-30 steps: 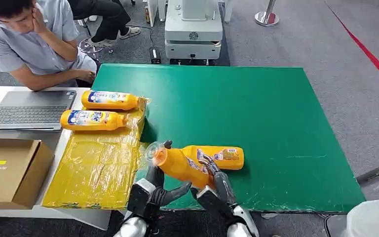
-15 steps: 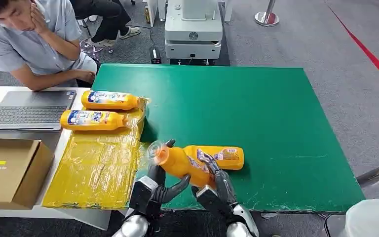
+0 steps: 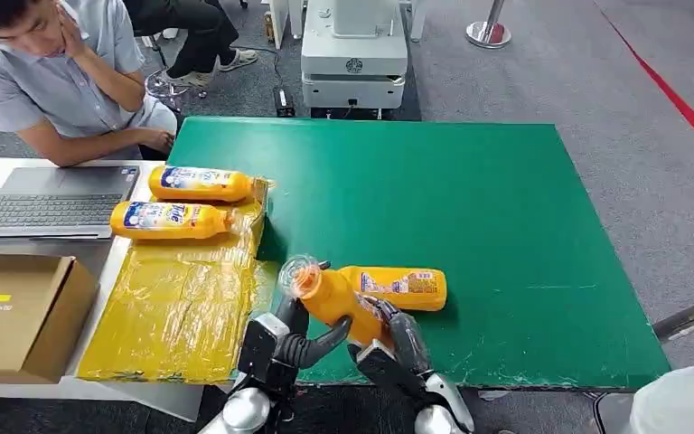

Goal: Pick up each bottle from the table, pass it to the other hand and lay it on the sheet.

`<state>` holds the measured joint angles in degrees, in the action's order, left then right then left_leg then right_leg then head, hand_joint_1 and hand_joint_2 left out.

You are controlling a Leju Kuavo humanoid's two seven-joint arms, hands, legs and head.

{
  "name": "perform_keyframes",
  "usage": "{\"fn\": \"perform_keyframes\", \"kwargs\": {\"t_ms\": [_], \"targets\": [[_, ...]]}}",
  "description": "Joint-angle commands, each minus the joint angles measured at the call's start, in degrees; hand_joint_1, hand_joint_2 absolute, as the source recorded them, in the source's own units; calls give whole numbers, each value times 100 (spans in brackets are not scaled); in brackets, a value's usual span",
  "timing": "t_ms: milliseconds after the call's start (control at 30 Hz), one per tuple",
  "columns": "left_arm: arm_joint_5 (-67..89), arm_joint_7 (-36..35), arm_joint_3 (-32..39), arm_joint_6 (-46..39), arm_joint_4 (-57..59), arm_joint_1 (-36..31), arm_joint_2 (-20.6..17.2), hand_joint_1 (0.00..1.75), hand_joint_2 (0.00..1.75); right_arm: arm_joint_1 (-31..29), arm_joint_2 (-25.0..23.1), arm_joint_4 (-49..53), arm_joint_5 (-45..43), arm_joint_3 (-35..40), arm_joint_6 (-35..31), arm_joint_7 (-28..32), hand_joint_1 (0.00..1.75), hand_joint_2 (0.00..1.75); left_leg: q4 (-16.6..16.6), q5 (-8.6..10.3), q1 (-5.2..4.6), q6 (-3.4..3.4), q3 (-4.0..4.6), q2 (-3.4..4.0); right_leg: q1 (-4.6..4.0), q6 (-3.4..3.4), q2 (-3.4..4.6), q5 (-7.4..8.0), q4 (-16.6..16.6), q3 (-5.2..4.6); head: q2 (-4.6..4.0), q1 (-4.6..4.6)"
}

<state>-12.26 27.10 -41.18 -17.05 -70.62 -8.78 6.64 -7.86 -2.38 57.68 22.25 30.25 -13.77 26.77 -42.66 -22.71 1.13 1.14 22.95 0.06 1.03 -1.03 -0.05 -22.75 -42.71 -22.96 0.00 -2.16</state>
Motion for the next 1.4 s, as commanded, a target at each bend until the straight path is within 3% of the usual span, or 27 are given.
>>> {"fn": "perform_keyframes", "kwargs": {"t_ms": [33, 200, 233, 667, 733, 967, 1200, 1333, 1400], "targets": [[276, -175, -170, 70, -300, -245, -115, 175, 175, -401, -79, -113, -13, 58, -89, -16, 17, 175, 0, 0, 0, 0, 0, 0, 0, 0, 0, 0, 0, 0, 0, -7], [490, -320, -70, 70, -458, -191, -202, 175, 175, -414, -104, -209, -16, 6, -115, 36, 12, 175, 0, 0, 0, 0, 0, 0, 0, 0, 0, 0, 0, 0, 0, 4], [490, -320, -70, 70, -458, -191, -202, 175, 175, -414, -104, -209, -16, 6, -115, 36, 0, 175, 0, 0, 0, 0, 0, 0, 0, 0, 0, 0, 0, 0, 0, 2], [2811, -1239, 1057, 132, -1082, -421, -1000, 175, 175, -179, -371, -358, -245, -685, -72, 206, 0, 175, 0, 0, 0, 0, 0, 0, 0, 0, 0, 0, 0, 0, 0, -7], [2893, -1285, 1324, 343, -1175, -424, -991, 175, 175, -164, -398, -365, -209, -752, -25, 241, 0, 175, 0, 0, 0, 0, 0, 0, 0, 0, 0, 0, 0, 0, 0, 2], [3050, -1274, 1282, 266, -1178, -396, -956, 175, 175, -161, -409, -358, -192, -772, -15, 244, 0, 175, 0, 0, 0, 0, 0, 0, 0, 0, 0, 0, 0, 0, 0, 0], [4480, -1556, 1854, -116, -1635, -1355, -1643, 175, 175, -210, -464, -429, -83, -831, 172, 260, 0, 175, 0, 0, 0, 0, 0, 0, 0, 0, 0, 0, 0, 0, 0, 4], [6587, -1993, 1646, -55, -1365, -1936, -2204, 175, 175, -315, -519, -546, -5, -794, 357, 258, 0, 175, 0, 0, 0, 0, 0, 0, 0, 0, 0, 0, 0, 0, 0, -7], [6757, -2065, 1568, 163, -1186, -2078, -2259, 175, 175, -315, -527, -558, 13, -809, 380, 253, 0, 175, 0, 0, 0, 0, 0, 0, 0, 0, 0, 0, 0, 0, 0, -13]]}}
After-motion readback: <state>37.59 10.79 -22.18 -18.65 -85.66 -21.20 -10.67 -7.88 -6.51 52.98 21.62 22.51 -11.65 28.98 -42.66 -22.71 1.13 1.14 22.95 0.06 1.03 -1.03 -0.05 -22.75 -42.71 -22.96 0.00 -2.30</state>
